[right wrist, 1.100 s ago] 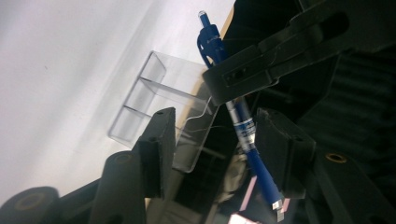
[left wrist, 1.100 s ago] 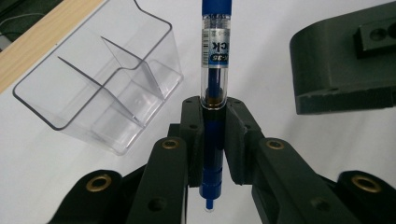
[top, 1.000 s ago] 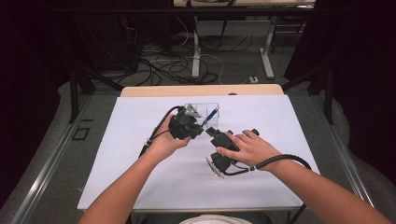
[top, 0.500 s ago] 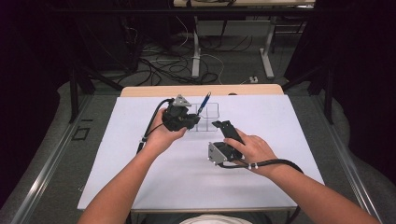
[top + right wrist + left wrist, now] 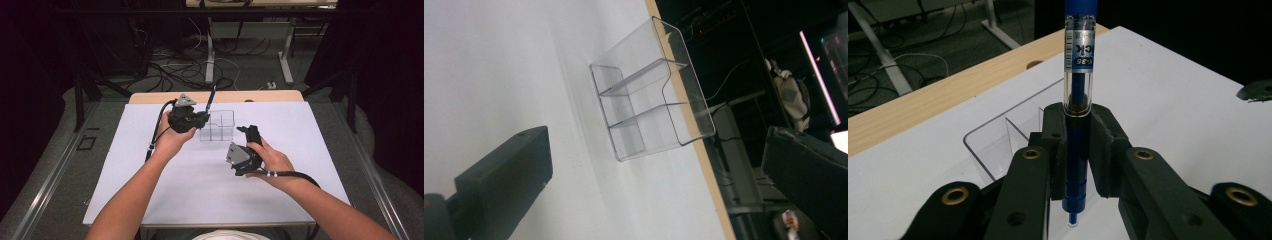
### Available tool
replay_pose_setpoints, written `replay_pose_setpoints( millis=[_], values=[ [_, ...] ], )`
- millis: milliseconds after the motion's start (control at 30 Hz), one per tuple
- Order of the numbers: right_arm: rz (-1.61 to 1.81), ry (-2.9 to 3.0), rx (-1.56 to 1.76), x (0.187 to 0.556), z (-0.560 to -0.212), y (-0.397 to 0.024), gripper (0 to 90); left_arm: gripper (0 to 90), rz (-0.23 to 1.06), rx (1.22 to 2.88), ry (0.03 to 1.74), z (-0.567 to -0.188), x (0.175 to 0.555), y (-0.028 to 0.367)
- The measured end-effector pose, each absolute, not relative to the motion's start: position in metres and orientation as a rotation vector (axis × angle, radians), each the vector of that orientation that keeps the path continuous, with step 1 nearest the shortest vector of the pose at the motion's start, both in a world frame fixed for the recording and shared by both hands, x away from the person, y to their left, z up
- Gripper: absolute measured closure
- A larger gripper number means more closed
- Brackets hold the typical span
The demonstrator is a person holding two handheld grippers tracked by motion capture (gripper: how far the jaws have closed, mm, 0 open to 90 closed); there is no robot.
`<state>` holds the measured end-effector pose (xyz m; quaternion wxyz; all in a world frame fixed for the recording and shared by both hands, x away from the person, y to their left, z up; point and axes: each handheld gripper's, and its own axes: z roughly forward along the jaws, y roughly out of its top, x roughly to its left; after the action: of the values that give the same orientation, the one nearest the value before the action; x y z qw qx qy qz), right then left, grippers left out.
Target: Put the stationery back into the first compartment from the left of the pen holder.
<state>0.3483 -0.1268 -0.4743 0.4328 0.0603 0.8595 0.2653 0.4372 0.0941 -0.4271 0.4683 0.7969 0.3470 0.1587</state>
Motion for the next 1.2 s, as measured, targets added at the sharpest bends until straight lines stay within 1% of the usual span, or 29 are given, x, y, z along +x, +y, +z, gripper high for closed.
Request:
replay_pose_setpoints(
  millis=[67,133,567,933,1200],
  values=[
    [0.73,2.14,0.183,0.351,-0.475,-0.129,0.0,78.9,0.397,1.938,0.863,-0.427,0.44,0.096],
    [0.714,2.142,0.216,0.351,-0.473,-0.13,0.0,79.0,0.405,1.917,0.876,-0.428,0.442,0.097],
    [0.908,2.119,0.511,0.361,-0.465,-0.151,0.0,78.9,0.447,1.81,0.914,-0.432,0.458,0.103],
    [1.003,2.08,0.67,0.364,-0.468,-0.17,0.0,79.0,0.476,1.759,0.933,-0.44,0.47,0.101],
    [1.021,2.044,0.732,0.366,-0.473,-0.181,0.0,79.0,0.49,1.762,0.943,-0.451,0.48,0.097]
  ],
)
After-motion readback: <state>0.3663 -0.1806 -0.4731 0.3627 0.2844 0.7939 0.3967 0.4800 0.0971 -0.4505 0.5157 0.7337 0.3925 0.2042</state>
